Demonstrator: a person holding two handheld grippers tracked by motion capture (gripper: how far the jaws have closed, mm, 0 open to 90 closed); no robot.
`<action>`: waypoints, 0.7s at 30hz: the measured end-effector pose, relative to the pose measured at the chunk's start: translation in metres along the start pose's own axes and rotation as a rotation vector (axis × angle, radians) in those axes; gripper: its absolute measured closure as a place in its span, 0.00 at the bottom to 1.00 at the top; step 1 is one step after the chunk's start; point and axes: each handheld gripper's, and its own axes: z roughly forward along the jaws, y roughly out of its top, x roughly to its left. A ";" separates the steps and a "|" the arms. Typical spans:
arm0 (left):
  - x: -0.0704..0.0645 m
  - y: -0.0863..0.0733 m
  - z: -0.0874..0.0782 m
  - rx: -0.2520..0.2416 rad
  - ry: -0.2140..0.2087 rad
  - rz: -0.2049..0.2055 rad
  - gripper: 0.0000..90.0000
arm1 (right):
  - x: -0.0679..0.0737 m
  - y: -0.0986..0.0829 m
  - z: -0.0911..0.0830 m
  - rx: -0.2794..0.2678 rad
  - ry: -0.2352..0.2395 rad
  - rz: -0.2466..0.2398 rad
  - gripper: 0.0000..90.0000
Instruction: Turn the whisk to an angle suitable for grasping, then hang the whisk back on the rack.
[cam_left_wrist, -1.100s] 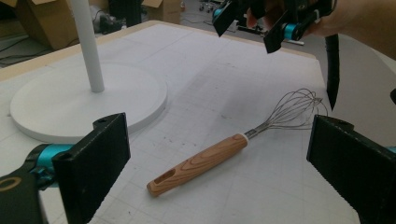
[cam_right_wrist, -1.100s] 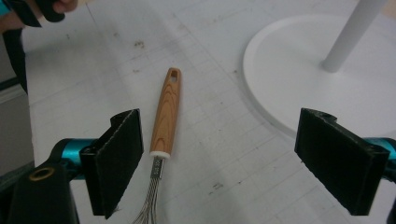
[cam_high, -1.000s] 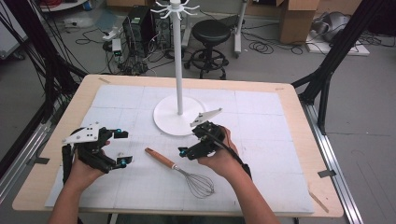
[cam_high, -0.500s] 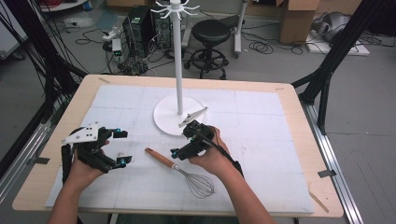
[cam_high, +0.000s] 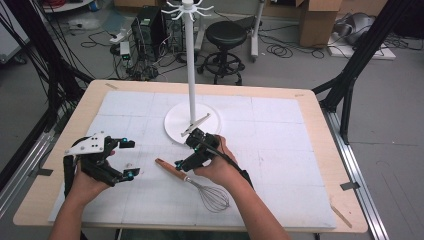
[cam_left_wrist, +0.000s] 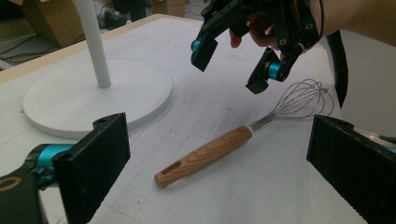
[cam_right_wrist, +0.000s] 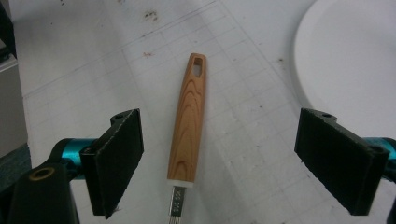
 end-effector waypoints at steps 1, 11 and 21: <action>0.000 0.000 0.000 0.002 -0.001 -0.001 0.07 | 0.001 0.002 0.002 0.005 0.000 -0.002 0.16; 0.001 0.000 -0.001 0.000 0.002 -0.003 0.07 | 0.004 0.008 0.024 0.099 0.015 -0.012 0.16; -0.001 0.001 0.001 0.011 0.012 0.006 0.07 | 0.007 0.007 0.042 0.220 0.058 -0.010 0.35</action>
